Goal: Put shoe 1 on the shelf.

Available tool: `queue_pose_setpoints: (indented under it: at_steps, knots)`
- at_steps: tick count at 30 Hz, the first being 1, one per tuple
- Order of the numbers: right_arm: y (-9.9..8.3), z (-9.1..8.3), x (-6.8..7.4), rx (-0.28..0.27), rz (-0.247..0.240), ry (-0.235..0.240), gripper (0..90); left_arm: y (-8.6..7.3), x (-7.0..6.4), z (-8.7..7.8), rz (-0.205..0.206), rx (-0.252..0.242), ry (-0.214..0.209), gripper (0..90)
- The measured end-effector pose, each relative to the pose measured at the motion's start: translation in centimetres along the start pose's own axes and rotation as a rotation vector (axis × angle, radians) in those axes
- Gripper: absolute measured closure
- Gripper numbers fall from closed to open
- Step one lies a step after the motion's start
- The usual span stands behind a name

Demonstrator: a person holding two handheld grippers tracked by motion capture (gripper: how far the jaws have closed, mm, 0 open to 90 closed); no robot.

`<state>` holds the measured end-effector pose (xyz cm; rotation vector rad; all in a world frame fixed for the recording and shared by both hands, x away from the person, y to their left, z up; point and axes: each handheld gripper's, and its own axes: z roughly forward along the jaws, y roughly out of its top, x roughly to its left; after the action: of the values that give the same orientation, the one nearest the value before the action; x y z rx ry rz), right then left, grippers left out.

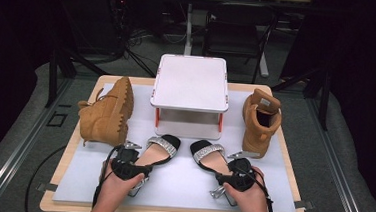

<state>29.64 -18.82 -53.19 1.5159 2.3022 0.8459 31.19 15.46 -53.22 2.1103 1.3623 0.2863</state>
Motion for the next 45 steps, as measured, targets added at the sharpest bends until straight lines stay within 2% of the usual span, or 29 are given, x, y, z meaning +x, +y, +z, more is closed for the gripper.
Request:
queue_pose_setpoints:
  at_steps: [7, 17, 30, 33, 38, 45]
  knots:
    - [0.7, -0.3, 0.2, -0.009, 0.005, -0.028, 41.6, 0.5, -0.3, 0.0, 0.011, 0.001, 0.021, 42.1]
    - [2.7, -0.2, 1.0, -0.029, 0.007, -0.032, 41.6, 2.3, -0.8, 0.5, 0.026, -0.004, 0.042, 42.1]
    - [5.0, 1.6, 1.0, -0.035, 0.028, -0.072, 41.5, 4.5, -0.8, 1.4, 0.015, -0.022, 0.058, 42.1]
    - [5.3, 1.9, 1.0, -0.039, 0.037, -0.064, 41.6, 4.8, -0.5, 1.6, 0.004, -0.025, 0.065, 42.1]
    - [5.8, 2.5, 0.9, -0.030, 0.046, -0.080, 41.5, 5.5, -0.3, 1.9, -0.012, -0.030, 0.071, 42.1]
    - [6.3, 3.3, 0.5, -0.026, 0.077, -0.075, 41.5, 6.4, -0.6, 3.0, -0.011, -0.015, 0.085, 42.1]
